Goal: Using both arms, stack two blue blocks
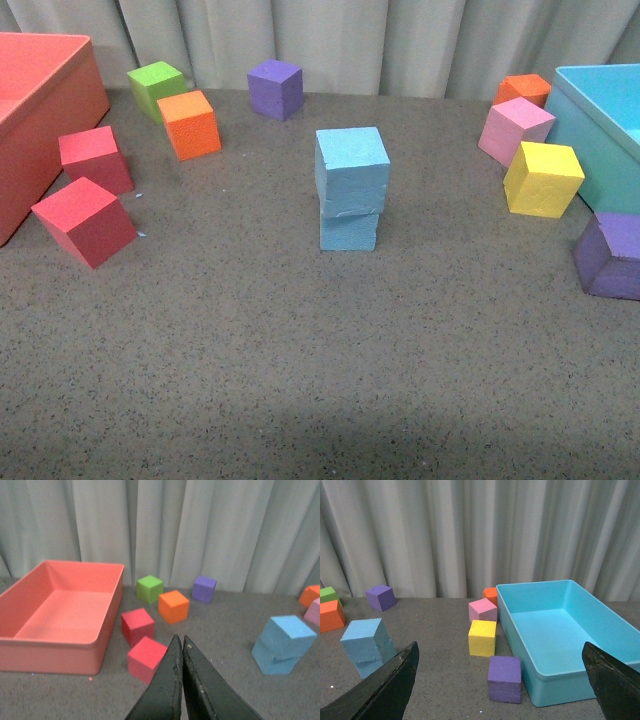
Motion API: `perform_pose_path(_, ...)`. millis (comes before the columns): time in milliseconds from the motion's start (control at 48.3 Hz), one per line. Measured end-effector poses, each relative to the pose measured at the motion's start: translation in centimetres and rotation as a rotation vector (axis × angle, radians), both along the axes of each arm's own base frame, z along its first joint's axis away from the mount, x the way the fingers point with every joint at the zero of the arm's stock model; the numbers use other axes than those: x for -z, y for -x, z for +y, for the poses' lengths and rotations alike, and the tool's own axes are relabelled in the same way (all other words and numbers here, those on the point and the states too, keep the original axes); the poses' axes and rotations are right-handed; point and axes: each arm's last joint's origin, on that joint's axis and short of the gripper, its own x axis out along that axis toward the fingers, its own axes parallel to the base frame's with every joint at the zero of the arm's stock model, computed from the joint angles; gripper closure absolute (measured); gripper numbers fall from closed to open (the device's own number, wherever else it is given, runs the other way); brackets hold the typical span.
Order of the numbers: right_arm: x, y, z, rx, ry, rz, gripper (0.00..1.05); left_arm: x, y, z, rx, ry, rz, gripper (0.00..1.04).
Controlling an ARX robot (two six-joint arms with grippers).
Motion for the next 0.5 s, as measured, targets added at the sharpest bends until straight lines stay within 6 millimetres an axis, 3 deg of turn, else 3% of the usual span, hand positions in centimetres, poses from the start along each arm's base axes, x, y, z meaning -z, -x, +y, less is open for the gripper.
perform_pose_path(103, 0.0, 0.0, 0.0, 0.0, 0.0, 0.0, 0.1, 0.24, 0.86, 0.0, 0.002, 0.0, 0.004, 1.01)
perform_pose_path(497, 0.0, 0.0, 0.0, 0.0, 0.0, 0.0, 0.1, 0.23, 0.91, 0.0, 0.001, 0.0, 0.002, 1.01)
